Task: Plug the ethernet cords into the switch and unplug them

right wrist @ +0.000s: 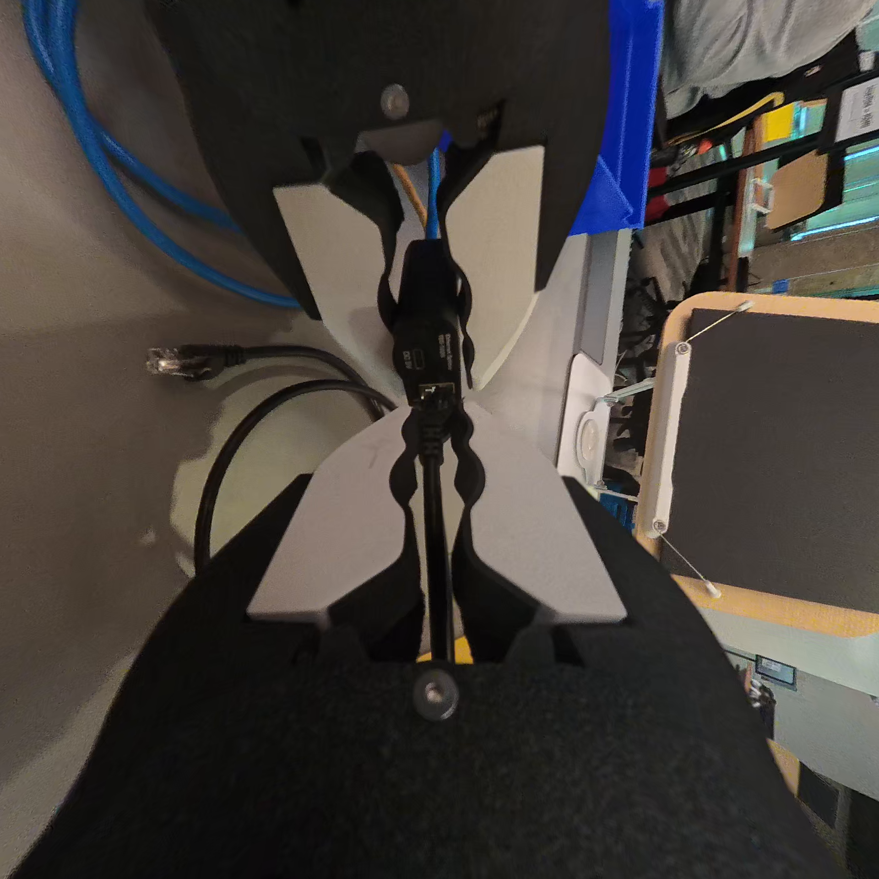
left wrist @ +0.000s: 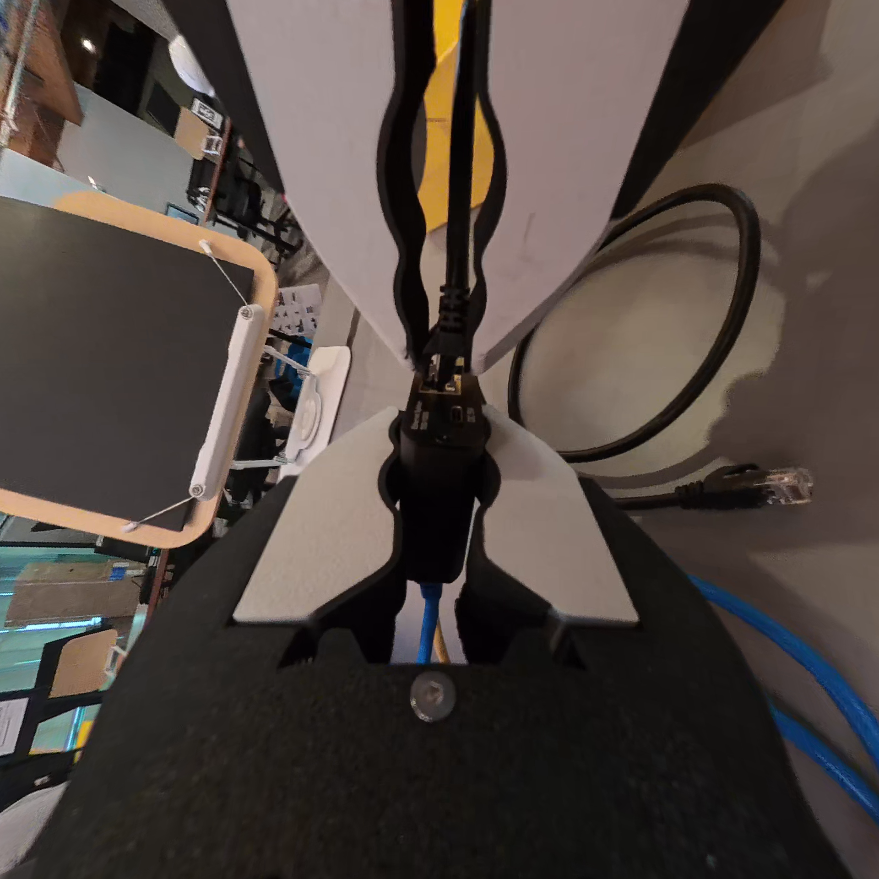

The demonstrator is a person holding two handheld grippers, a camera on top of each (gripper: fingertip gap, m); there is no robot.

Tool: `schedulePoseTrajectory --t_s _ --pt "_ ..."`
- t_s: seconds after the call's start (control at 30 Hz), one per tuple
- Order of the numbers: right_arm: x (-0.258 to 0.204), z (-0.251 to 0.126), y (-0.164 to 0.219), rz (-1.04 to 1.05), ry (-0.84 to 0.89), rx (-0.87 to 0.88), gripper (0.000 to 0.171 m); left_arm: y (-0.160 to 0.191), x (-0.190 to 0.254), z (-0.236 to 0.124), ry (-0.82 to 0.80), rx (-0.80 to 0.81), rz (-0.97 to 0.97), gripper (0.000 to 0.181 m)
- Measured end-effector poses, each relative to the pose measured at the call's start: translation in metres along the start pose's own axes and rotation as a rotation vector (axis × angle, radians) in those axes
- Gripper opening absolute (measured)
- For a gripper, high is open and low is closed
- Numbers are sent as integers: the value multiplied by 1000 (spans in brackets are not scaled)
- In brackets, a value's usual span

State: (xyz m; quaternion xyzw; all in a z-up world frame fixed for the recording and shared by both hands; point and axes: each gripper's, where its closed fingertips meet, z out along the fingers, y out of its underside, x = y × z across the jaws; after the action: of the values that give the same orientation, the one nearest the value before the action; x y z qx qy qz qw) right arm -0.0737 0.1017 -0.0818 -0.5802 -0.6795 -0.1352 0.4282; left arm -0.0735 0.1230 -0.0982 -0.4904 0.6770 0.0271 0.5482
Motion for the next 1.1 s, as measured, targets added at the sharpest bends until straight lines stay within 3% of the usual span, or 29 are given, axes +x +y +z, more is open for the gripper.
schedulePoseTrajectory --t_s 0.17,0.27,0.4,0.47,0.53,0.7,0.77,0.97,1.1 --pt "-6 -1 4 84 -73 14 13 -2 6 4 33 0 -3 26" --pt "5 -4 1 187 -19 101 14 -5 -6 3 -49 0 39 26" --pt "16 -14 -4 594 -91 198 15 1 -20 0 -214 -74 168 25" --pt "15 -16 -6 794 -151 198 36 8 -25 -3 -280 -97 223 25" --pt "12 -10 -5 945 -182 169 41 9 -23 -4 -286 -88 225 25" --pt "2 4 2 1065 -165 140 27 6 -22 -4 -306 -88 235 25" --pt "5 1 -6 1059 -146 190 13 6 -23 -4 -312 -89 224 25" --pt "1 2 -3 1072 -91 190 13 13 -18 1 -260 -127 172 26" --pt "-4 -2 2 1183 -157 235 14 10 -13 5 -224 -148 143 26"
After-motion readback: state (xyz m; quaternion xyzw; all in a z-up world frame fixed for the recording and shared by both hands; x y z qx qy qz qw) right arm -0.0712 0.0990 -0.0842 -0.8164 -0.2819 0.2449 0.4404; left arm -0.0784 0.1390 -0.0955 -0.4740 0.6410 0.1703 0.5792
